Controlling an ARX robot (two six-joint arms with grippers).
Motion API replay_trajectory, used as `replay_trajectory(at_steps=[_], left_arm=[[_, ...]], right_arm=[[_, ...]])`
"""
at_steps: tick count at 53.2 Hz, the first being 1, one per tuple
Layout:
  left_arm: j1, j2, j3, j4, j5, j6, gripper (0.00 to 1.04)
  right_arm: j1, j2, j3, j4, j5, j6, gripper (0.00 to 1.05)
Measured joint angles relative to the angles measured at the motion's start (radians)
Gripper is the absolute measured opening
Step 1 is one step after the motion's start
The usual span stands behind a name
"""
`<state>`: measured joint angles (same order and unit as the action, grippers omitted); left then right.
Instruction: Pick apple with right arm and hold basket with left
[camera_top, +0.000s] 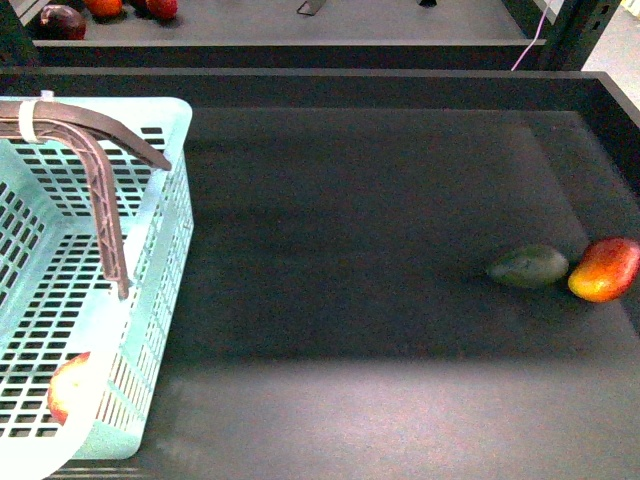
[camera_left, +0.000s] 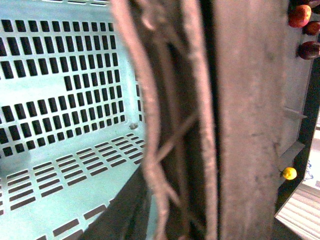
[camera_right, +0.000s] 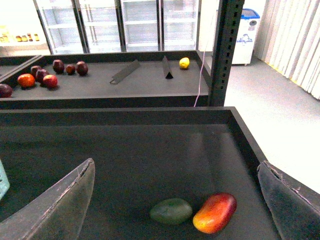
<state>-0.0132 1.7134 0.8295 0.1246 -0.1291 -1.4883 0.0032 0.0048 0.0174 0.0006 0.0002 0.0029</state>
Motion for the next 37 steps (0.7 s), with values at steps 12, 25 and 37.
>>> replay_trajectory(at_steps=[12,25,37], left_arm=[[-0.017,-0.103,-0.030,-0.045,0.002,-0.030,0.72],[-0.059,-0.299,-0.067,-0.185,-0.031,-0.016,0.97],[-0.092,-0.429,-0.110,-0.201,-0.053,-0.003,0.97]], right_arm=[[0.000,0.000,0.000,0.000,0.000,0.000,0.96],[0.000,0.000,0.000,0.000,0.000,0.000,0.96],[0.000,0.000,0.000,0.000,0.000,0.000,0.96]])
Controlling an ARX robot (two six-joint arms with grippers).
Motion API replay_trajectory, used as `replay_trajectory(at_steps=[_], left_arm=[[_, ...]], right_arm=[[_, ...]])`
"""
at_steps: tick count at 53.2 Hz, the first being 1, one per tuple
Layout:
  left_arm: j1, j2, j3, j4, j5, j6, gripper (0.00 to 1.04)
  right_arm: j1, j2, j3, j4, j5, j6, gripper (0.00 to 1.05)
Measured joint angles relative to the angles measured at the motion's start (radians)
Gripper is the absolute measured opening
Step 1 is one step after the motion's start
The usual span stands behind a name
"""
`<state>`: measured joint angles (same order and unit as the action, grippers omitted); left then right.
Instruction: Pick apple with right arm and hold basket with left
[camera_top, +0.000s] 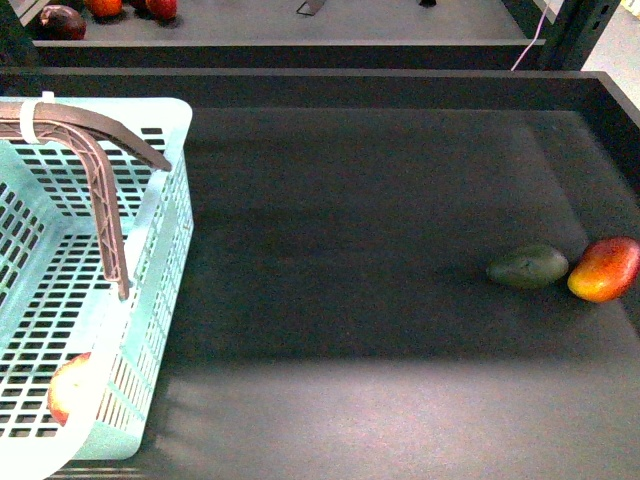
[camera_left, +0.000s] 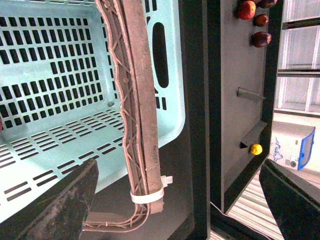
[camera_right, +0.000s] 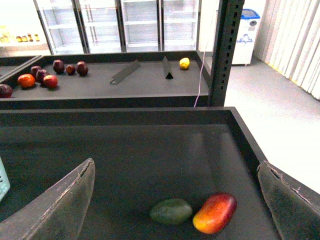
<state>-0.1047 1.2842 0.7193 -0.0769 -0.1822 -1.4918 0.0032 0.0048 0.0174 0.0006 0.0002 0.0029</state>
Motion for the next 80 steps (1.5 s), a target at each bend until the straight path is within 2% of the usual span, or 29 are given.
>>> replay_trajectory(at_steps=[2,3,6,7,9,12,13,16,18,22,24,40,45,65,80], left_arm=[[0.010,0.002,-0.106,0.288,0.071,0.214,0.88],[0.011,0.002,-0.127,0.339,0.080,0.258,0.86],[0.017,-0.005,-0.254,0.630,0.101,0.558,0.75],[0.017,-0.007,-0.264,0.650,0.103,0.608,0.74],[0.021,-0.028,-0.331,0.799,0.109,0.828,0.66],[0.028,-0.062,-0.376,0.902,0.112,1.020,0.57],[0.032,-0.087,-0.393,0.931,0.113,1.143,0.52],[0.054,-0.146,-0.436,0.944,0.138,1.315,0.38],[0.079,-0.172,-0.468,0.941,0.177,1.378,0.29],[0.101,-0.231,-0.526,0.924,0.179,1.444,0.09],[0.101,-0.260,-0.544,0.916,0.180,1.452,0.03],[0.101,-0.498,-0.650,0.782,0.182,1.477,0.03],[0.101,-0.526,-0.697,0.803,0.182,1.477,0.03],[0.101,-0.858,-0.705,0.499,0.182,1.481,0.03],[0.101,-0.983,-0.705,0.379,0.182,1.481,0.03]], right_arm=[[0.000,0.000,0.000,0.000,0.000,0.000,0.96],[0.000,0.000,0.000,0.000,0.000,0.000,0.96],[0.000,0.000,0.000,0.000,0.000,0.000,0.96],[0.000,0.000,0.000,0.000,0.000,0.000,0.96],[0.000,0.000,0.000,0.000,0.000,0.000,0.96],[0.000,0.000,0.000,0.000,0.000,0.000,0.96],[0.000,0.000,0.000,0.000,0.000,0.000,0.96],[0.000,0.000,0.000,0.000,0.000,0.000,0.96],[0.000,0.000,0.000,0.000,0.000,0.000,0.96],[0.000,0.000,0.000,0.000,0.000,0.000,0.96],[0.000,0.000,0.000,0.000,0.000,0.000,0.96],[0.000,0.000,0.000,0.000,0.000,0.000,0.96],[0.000,0.000,0.000,0.000,0.000,0.000,0.96],[0.000,0.000,0.000,0.000,0.000,0.000,0.96],[0.000,0.000,0.000,0.000,0.000,0.000,0.96]])
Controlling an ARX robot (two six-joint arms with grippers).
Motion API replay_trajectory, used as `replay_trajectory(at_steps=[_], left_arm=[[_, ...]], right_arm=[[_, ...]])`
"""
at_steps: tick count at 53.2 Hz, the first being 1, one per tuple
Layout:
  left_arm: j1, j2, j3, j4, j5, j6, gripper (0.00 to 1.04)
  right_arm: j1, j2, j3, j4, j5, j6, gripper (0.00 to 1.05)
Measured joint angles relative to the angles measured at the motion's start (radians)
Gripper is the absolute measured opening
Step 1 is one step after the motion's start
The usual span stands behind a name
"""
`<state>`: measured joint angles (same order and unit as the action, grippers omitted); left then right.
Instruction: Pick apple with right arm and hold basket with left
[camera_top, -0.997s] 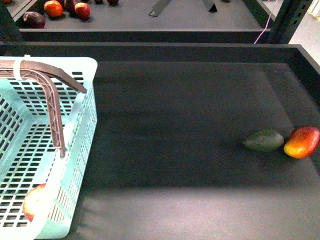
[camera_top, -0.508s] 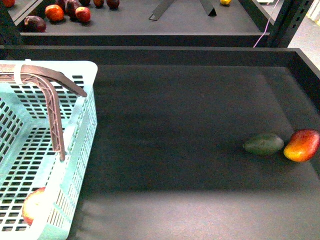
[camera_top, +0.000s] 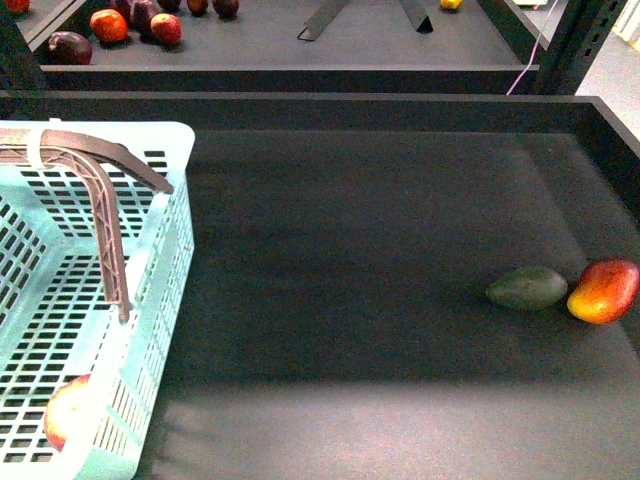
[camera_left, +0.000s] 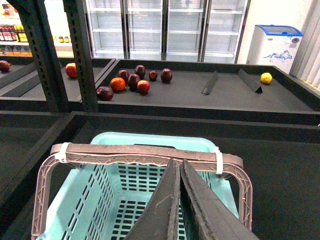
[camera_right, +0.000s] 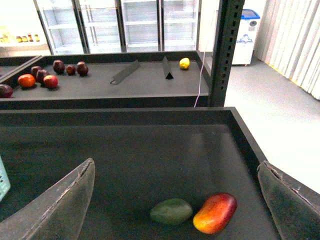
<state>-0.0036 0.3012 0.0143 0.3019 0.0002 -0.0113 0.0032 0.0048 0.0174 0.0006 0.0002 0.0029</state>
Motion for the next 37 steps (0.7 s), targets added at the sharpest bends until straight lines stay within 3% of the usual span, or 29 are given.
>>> replay_trajectory(at_steps=[20,26,37], left_arm=[[0.000,-0.123,0.000,-0.123,0.000,0.000,0.03],[0.000,-0.253,0.000,-0.284,0.000,0.000,0.03],[0.000,-0.294,0.000,-0.299,0.000,0.000,0.03]], right_arm=[[0.000,0.000,0.000,0.000,0.000,0.000,0.96],[0.000,0.000,0.000,0.000,0.000,0.000,0.96],[0.000,0.000,0.000,0.000,0.000,0.000,0.96]])
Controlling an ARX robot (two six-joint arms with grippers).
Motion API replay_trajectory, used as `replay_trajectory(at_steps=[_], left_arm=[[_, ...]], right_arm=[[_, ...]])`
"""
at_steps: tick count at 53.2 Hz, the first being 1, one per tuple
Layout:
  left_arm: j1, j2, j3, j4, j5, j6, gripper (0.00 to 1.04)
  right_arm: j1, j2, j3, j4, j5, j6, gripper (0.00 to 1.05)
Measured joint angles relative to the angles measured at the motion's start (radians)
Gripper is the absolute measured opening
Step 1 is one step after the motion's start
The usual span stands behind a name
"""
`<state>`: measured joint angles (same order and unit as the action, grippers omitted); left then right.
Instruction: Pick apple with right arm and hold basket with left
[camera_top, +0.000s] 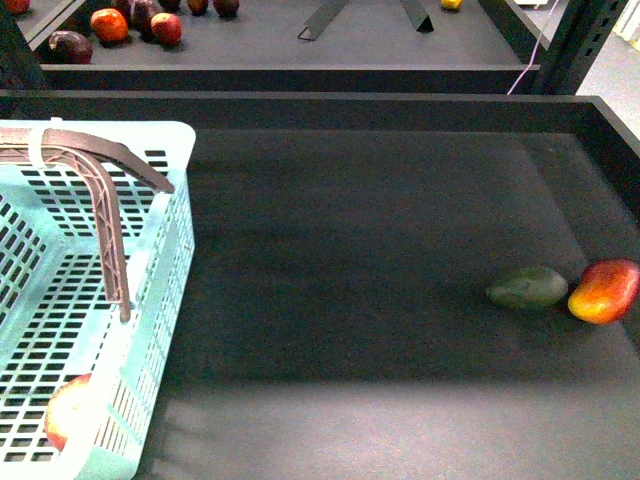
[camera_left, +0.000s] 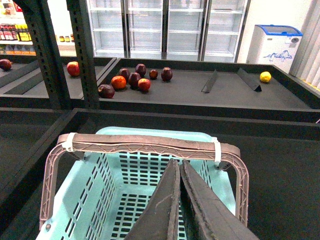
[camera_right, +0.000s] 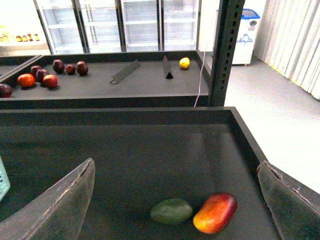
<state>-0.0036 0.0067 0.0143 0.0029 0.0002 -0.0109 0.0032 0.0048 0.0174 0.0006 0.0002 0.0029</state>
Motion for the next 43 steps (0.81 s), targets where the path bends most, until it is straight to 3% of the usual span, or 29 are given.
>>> replay_trajectory(at_steps=[43], left_arm=[[0.000,0.000,0.000,-0.001,0.000,0.000,0.03]], right_arm=[[0.000,0.000,0.000,0.000,0.000,0.000,0.96]])
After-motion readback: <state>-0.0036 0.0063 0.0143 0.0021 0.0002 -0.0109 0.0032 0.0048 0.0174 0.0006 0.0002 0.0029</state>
